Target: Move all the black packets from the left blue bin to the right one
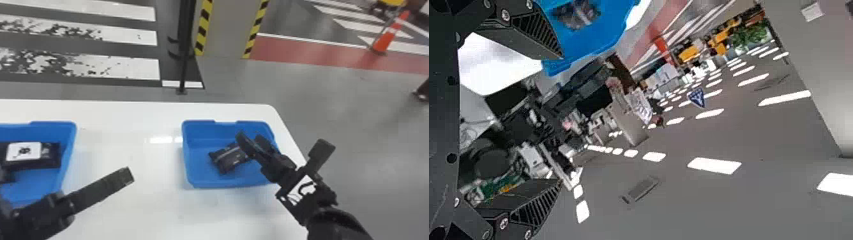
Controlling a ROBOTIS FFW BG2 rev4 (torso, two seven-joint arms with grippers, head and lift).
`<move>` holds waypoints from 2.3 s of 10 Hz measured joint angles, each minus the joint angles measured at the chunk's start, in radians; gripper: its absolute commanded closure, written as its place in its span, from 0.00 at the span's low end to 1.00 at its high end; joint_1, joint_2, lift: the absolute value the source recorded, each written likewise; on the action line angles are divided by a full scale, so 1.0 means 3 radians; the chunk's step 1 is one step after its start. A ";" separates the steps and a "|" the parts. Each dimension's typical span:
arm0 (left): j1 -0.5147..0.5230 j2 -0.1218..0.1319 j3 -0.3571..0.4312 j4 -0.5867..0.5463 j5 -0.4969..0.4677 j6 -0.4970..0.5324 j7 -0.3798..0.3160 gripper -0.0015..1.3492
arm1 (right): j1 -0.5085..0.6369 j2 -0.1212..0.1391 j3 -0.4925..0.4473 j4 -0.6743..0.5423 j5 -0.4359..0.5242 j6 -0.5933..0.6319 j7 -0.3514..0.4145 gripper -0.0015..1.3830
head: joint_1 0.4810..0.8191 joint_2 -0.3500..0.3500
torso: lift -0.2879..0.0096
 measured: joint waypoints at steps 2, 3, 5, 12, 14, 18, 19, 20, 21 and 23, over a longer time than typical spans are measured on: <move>0.0039 -0.0020 0.0291 -0.0315 -0.0525 -0.0014 0.0127 0.12 | 0.0495 0.0168 0.0000 -0.0511 0.0398 -0.0463 -0.0139 0.09 | 0.63 0.20 | 0.50; 0.0069 -0.0034 0.0419 -0.0445 -0.0713 0.0016 0.0202 0.12 | 0.0719 0.0239 0.0000 -0.0733 0.0567 -0.0674 -0.0183 0.09 | 0.63 0.24 | 0.50; 0.0081 -0.0060 0.0621 -0.0542 -0.0953 0.0110 0.0288 0.12 | 0.1093 0.0370 -0.0009 -0.1037 0.0767 -0.0956 -0.0270 0.09 | 0.63 0.29 | 0.50; -0.0744 0.0104 0.1167 -0.0216 -0.2365 0.0805 0.0650 0.12 | 0.2006 0.0504 0.0101 -0.1648 0.1111 -0.0976 -0.0413 0.09 | 0.63 0.72 | 0.50; -0.1034 0.0157 0.1151 0.0151 -0.2566 0.0970 0.0706 0.12 | 0.2008 0.0504 0.0124 -0.1626 0.1055 -0.0912 -0.0411 0.09 | 0.63 0.76 | 0.50; -0.1407 0.0242 0.0978 0.0990 -0.2407 0.0957 0.0738 0.12 | 0.1987 0.0504 0.0134 -0.1579 0.0965 -0.0841 -0.0409 0.09 | 0.63 0.76 | 0.50; -0.1479 0.0277 0.0892 0.1164 -0.2308 0.0916 0.0738 0.12 | 0.1973 0.0504 0.0139 -0.1567 0.0952 -0.0836 -0.0406 0.09 | 0.63 0.73 | 0.50; -0.1545 0.0291 0.0865 0.1321 -0.2263 0.0898 0.0738 0.12 | 0.1961 0.0504 0.0144 -0.1549 0.0939 -0.0829 -0.0406 0.09 | 0.63 0.72 | 0.50; -0.1594 0.0302 0.0859 0.1461 -0.2238 0.0894 0.0737 0.12 | 0.1948 0.0504 0.0150 -0.1533 0.0928 -0.0821 -0.0406 0.09 | 0.63 0.72 | 0.50; -0.1673 0.0327 0.0811 0.1708 -0.2145 0.0803 0.0735 0.12 | 0.1923 0.0504 0.0165 -0.1502 0.0904 -0.0812 -0.0405 0.09 | 0.63 0.71 | 0.50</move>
